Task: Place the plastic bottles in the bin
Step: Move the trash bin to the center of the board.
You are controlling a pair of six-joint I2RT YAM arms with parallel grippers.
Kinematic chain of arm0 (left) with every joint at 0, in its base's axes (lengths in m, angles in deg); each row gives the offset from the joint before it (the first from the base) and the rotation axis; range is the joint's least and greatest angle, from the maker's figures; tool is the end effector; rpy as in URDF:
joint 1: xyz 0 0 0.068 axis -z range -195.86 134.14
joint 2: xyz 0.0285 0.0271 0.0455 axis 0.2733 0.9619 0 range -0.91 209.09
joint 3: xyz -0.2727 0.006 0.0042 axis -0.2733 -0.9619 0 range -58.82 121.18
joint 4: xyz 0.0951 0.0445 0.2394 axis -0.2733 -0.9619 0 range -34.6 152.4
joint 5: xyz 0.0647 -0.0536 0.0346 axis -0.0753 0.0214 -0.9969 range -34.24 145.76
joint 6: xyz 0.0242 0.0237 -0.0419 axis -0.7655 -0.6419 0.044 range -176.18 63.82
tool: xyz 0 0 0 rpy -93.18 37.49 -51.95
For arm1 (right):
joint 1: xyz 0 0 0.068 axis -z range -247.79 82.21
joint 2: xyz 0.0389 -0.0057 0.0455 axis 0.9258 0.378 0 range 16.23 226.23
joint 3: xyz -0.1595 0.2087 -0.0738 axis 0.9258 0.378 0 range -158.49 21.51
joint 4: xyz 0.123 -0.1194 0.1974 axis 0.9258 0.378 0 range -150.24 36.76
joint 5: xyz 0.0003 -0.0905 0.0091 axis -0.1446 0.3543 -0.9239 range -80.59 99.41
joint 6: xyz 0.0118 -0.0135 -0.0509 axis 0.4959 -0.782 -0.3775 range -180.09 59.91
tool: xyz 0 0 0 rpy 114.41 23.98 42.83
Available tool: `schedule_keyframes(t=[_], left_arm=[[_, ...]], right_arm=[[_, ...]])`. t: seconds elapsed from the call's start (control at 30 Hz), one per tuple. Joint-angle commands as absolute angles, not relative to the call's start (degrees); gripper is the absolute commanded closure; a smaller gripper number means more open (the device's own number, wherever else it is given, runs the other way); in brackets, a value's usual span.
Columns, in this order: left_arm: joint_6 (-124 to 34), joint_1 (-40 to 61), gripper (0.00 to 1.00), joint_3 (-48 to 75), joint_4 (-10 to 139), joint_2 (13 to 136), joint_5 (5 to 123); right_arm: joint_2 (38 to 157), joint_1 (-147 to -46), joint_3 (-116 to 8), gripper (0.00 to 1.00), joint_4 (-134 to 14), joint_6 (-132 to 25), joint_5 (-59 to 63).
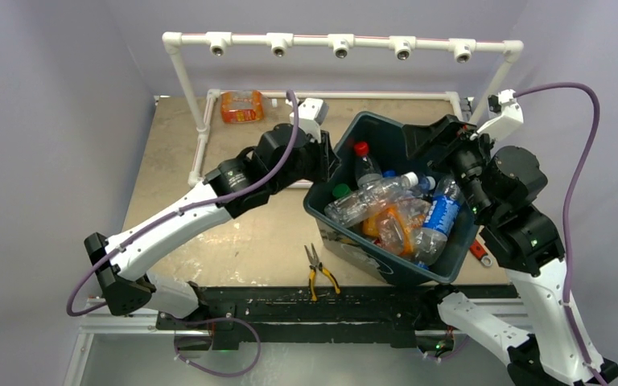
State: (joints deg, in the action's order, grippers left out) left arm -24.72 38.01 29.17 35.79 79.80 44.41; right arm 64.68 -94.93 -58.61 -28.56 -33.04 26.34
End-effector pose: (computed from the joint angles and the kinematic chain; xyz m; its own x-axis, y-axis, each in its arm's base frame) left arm 0.1917 -0.2507 0.4286 -0.5226 -0.1520 -0.8389 0.4802 0.7606 -0.4369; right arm 0.1205 0.0500 0.4907 -0.0808 0.4475 -0.8906 -0.1577 0.8765 0.4548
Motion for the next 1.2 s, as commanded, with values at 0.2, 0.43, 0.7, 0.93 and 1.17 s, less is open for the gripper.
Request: schedule_keyframes(t=[0.2,0.43,0.7,0.93,1.17], left_arm=[[-16.5,44.1,1.0,28.4,27.6,66.9,27.7],[-20.7,44.0,1.0,26.7,21.9,60.6,14.2],[-23.0,44.0,1.0,25.5,22.0,60.1,12.4],[-20.4,43.9,1.0,16.8,31.4,64.9,19.3],[-17.9,43.9,1.0,14.7,37.1,69.9,25.4]], right_arm=[[64.8,-95.4,-59.4,0.01,-30.6,-33.1,26.5],[65.7,-95.6,-59.7,0.01,-30.9,-32.8,24.9],[65.0,-95.6,-59.1,0.01,-30.9,-32.7,25.0],[64.2,-95.6,-58.1,0.01,-31.2,-32.8,25.2],[64.1,-95.6,-57.7,0.01,-31.2,-33.0,25.3]])
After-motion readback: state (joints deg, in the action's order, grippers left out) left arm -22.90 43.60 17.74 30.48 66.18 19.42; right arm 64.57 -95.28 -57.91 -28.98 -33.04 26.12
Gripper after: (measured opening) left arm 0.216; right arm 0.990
